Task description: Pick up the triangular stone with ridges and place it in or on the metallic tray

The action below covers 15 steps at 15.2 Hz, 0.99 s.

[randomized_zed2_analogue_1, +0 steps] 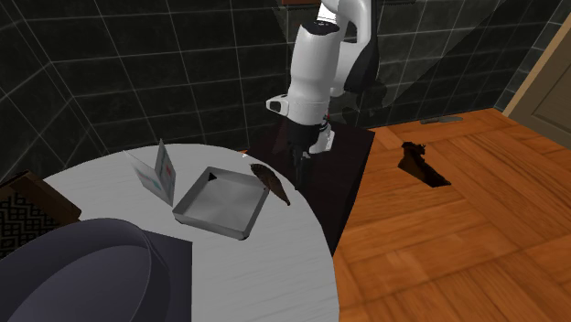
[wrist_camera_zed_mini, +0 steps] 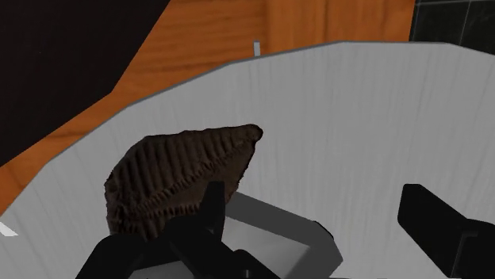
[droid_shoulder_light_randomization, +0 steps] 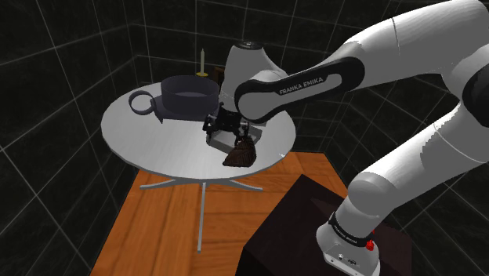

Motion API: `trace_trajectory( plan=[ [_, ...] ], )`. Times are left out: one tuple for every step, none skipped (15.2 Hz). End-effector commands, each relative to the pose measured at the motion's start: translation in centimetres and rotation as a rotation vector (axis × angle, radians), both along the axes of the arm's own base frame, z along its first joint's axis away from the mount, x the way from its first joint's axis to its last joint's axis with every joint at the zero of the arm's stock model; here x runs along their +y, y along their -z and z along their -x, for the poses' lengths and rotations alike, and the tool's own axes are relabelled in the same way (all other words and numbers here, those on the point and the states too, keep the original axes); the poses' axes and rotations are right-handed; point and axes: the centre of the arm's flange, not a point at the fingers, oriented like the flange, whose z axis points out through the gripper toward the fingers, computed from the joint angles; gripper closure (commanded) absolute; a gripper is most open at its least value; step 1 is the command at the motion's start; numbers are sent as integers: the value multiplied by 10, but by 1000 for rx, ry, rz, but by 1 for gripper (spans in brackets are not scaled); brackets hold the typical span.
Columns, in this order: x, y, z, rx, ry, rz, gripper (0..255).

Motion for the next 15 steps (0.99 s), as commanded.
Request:
trace_trajectory(
  plan=[
    [0, 10, -2, -1, 1, 0, 0],
    [0, 15, -3, -1, 1, 0, 0],
    [0, 18, -4, -1, 1, 0, 0],
    [0, 18, -4, -1, 1, 0, 0],
    [0, 18, -4, -1, 1, 0, 0],
    [0, 18, -4, -1, 1, 0, 0],
    [0, 18, -4, -1, 1, 0, 0],
    [0, 18, -4, -1, 1, 0, 0],
    [0, 18, -4, -1, 1, 0, 0],
    [0, 18, -4, -1, 1, 0, 0],
    [0, 18, -4, -1, 1, 0, 255],
    [0, 18, -4, -1, 1, 0, 255],
    [0, 18, -4, -1, 1, 0, 255],
    [0, 18, -4, -1, 1, 0, 255],
    [0, 18, -4, -1, 1, 0, 255]
  ],
)
